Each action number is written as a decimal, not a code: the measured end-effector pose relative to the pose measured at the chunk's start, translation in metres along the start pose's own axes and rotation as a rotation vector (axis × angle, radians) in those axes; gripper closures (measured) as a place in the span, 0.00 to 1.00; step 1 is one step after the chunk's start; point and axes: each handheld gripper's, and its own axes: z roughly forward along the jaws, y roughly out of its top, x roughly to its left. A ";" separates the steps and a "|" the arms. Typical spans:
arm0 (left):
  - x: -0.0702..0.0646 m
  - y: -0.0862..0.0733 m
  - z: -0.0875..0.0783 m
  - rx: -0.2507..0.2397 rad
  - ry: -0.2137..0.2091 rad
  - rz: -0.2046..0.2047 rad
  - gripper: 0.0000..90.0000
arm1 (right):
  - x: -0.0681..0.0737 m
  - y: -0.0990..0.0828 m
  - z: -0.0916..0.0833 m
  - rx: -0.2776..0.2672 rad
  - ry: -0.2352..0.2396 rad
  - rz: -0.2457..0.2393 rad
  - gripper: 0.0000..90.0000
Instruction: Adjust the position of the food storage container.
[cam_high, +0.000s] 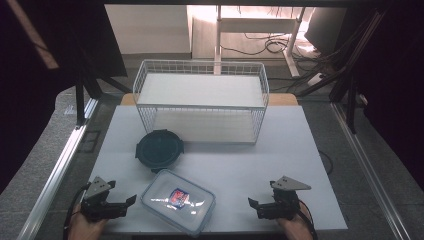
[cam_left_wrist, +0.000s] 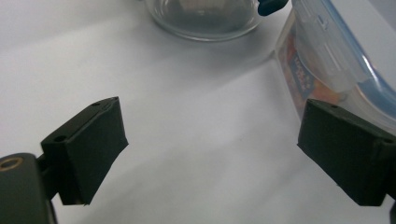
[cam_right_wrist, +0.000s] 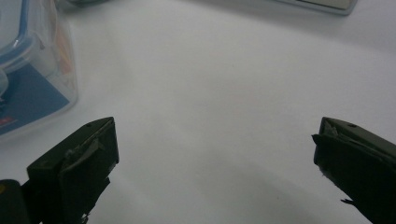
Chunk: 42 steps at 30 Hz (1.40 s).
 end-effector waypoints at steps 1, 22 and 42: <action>0.000 0.000 0.001 -0.008 0.007 0.017 0.08 | 0.001 0.000 0.000 -0.001 -0.004 -0.005 0.00; 0.008 -0.001 -0.001 -0.018 -0.076 -0.058 0.06 | 0.003 0.002 0.002 0.008 -0.029 -0.018 0.00; -0.023 0.014 0.014 0.101 -0.260 0.043 1.00 | 0.021 0.009 -0.001 0.001 0.014 -0.020 0.00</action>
